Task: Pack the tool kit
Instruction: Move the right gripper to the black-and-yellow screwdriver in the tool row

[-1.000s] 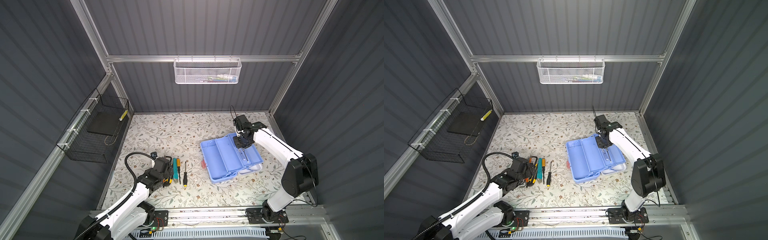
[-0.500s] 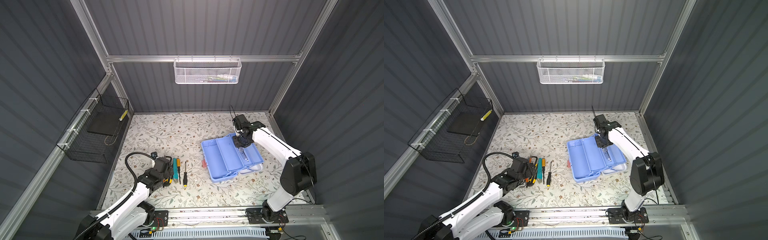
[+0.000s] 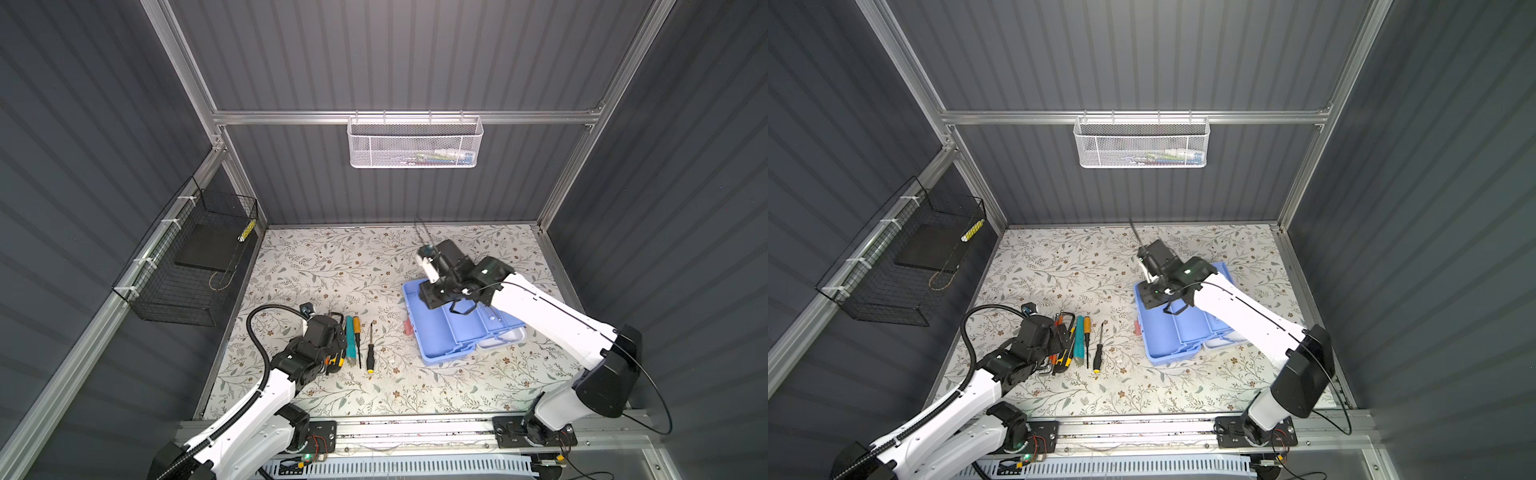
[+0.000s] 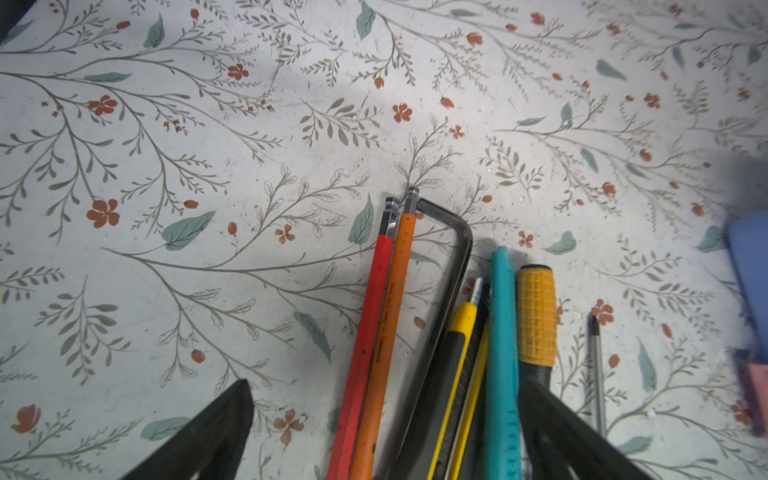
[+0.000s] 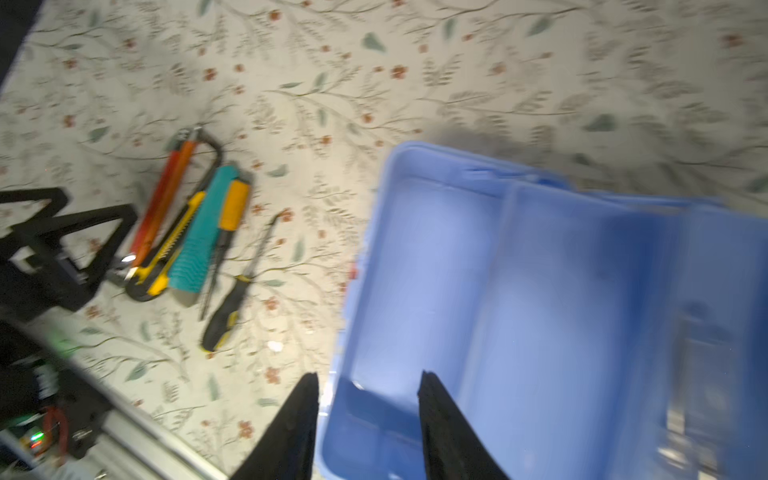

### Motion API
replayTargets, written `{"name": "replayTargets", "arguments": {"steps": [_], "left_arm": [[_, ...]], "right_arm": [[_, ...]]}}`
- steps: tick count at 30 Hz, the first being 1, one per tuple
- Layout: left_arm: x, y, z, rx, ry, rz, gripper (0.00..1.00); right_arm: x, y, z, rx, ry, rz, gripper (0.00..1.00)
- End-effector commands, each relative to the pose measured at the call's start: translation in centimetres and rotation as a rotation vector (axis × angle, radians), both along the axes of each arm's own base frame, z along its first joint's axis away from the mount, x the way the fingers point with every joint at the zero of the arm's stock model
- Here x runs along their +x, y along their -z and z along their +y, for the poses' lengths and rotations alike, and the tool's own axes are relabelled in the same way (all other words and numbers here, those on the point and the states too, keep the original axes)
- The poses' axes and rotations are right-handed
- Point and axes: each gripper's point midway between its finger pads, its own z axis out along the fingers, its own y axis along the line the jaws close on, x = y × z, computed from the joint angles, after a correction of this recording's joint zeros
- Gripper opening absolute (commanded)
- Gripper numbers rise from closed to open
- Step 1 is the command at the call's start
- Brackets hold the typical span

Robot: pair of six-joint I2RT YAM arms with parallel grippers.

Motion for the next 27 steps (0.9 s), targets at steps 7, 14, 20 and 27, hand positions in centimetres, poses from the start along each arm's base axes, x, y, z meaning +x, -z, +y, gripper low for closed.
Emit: {"name": "replayTargets", "arguments": {"steps": [7, 14, 20, 27], "left_arm": [[-0.8, -0.7, 0.9, -0.020, -0.018, -0.057, 1.00], [-0.9, -0.8, 0.9, -0.026, -0.018, -0.067, 1.00], [-0.8, -0.6, 0.9, -0.020, -0.019, -0.054, 0.99], [-0.7, -0.5, 0.9, -0.017, -0.021, -0.049, 0.99]], "right_arm": [[-5.5, 6.1, 9.5, 0.062, -0.095, 0.152, 0.43], [-7.6, 10.0, 11.2, -0.042, -0.131, 0.235, 0.46], [-8.4, 11.5, 11.9, -0.085, -0.138, 0.249, 0.47], [-8.7, 12.9, 12.8, -0.090, -0.144, 0.283, 0.51]]}}
